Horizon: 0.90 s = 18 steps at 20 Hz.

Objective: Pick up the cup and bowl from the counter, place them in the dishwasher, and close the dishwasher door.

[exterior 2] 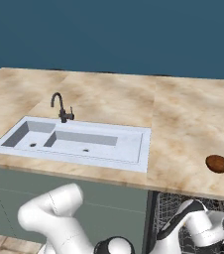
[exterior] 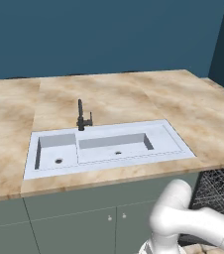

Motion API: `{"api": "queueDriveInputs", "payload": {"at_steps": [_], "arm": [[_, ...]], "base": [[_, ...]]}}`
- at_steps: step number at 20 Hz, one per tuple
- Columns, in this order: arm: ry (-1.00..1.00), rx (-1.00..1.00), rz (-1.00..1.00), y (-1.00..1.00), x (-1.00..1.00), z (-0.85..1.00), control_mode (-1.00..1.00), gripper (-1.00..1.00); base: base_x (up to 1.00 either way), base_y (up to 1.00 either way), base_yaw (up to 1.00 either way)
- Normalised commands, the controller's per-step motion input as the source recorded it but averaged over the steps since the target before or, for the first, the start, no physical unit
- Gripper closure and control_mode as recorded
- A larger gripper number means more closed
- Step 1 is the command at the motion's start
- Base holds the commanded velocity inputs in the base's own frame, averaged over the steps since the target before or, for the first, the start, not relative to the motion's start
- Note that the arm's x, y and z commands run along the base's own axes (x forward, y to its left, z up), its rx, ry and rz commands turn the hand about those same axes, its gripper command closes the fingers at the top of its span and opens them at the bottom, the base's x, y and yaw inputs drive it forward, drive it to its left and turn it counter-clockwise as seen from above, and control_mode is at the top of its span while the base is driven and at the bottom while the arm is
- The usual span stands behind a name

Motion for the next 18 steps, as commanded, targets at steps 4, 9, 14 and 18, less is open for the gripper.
{"api": "queueDriveInputs", "payload": {"at_steps": [4, 9, 14, 18], "arm": [[0.00, 0.09, -0.01, -0.24, 0.36, -0.44, -1.00, 1.00], [0.02, 0.06, 0.00, -0.11, 0.24, -0.64, -1.00, -1.00], [-0.01, 0.01, 0.00, -0.23, -0.08, -0.29, -1.00, -1.00], [-0.04, 0.00, 0.00, -0.38, -0.17, 0.03, -1.00, -1.00]], "base": [[0.00, 0.00, 0.00], [0.00, 0.00, 0.00], [0.00, 0.00, 0.00], [0.00, 0.00, 0.00]]}}
